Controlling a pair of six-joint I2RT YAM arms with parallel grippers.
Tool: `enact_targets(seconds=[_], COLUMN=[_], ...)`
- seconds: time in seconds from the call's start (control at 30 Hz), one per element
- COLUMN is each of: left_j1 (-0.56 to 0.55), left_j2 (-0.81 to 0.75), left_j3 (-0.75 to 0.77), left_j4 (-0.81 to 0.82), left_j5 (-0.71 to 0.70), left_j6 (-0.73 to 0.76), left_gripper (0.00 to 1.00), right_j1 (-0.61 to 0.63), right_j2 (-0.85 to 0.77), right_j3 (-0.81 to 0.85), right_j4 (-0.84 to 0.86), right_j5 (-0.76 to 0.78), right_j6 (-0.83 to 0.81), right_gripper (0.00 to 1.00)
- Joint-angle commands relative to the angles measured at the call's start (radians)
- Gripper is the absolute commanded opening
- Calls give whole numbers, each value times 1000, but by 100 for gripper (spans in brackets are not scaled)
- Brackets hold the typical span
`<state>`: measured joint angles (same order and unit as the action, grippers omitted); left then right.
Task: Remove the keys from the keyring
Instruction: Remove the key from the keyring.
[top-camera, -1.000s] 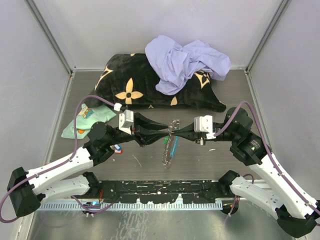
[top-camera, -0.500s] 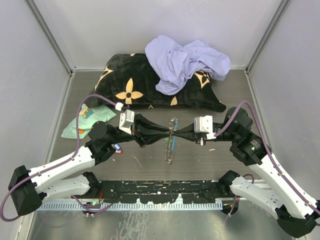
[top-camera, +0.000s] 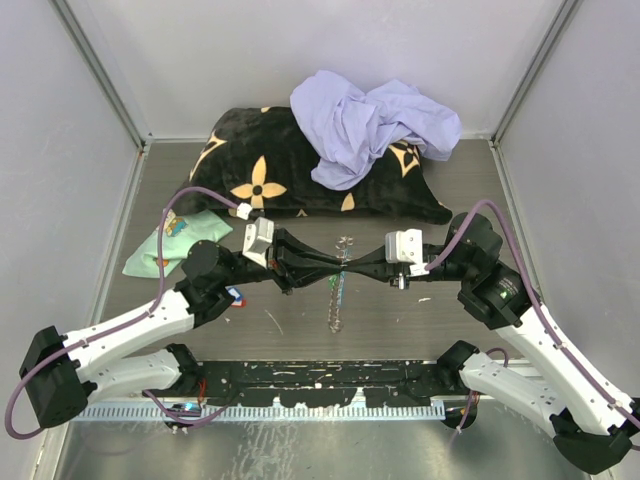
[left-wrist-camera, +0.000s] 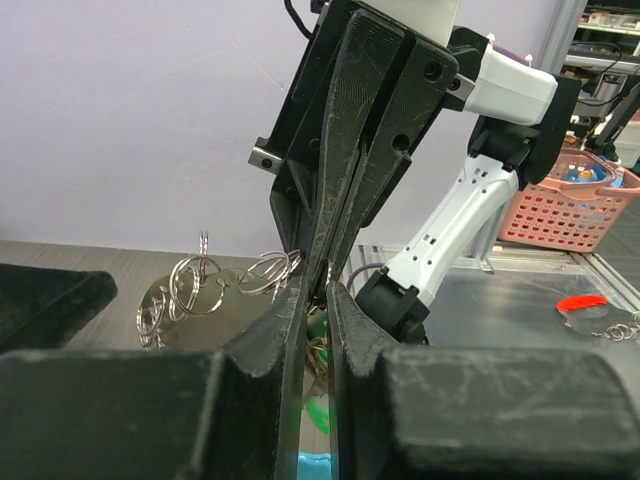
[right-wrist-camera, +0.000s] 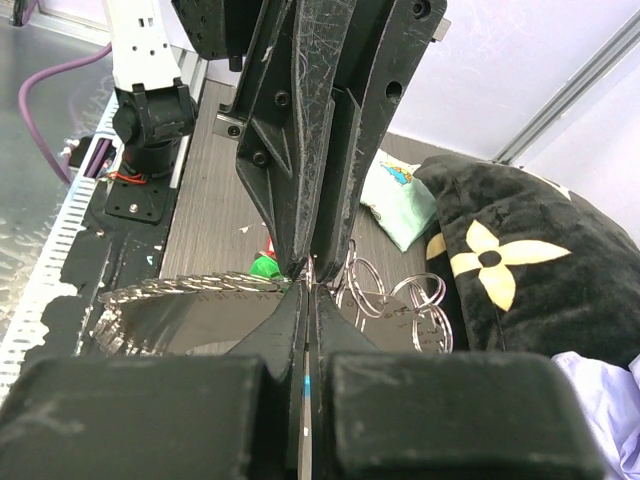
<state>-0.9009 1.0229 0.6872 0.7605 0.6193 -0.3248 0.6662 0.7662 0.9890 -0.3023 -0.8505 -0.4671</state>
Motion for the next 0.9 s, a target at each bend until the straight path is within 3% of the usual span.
enact_targets(seconds=[0.0, 0.13, 0.23, 0.33, 0.4, 0.53, 0.87], left_j1=[1, 2, 1, 2, 1, 2, 3], left_j2=[3, 7, 11, 8, -2, -25, -24], left_j3=[31, 36, 44, 51, 57, 99, 241], left_j4=[35, 21, 11, -14, -48, -206, -541], left_j5=[22, 37, 58, 64, 55, 42, 58], left_j6=[-2, 0, 6, 18, 34, 98, 219], left_gripper=[13, 12, 2, 0, 0, 0, 0], right_j1=[6, 6, 6, 7, 6, 6, 6], right_j2=[-5, -4, -3, -2, -3, 5, 40], right_j3=[46, 48, 46, 46, 46, 58, 102], right_j4=[90, 94, 94, 92, 81, 23, -66], right_j5=[-14, -12, -10, -11, -11, -14, 18], right_j6=[16, 19, 19, 19, 13, -24, -57], right_gripper=[1, 1, 1, 1, 7, 16, 17])
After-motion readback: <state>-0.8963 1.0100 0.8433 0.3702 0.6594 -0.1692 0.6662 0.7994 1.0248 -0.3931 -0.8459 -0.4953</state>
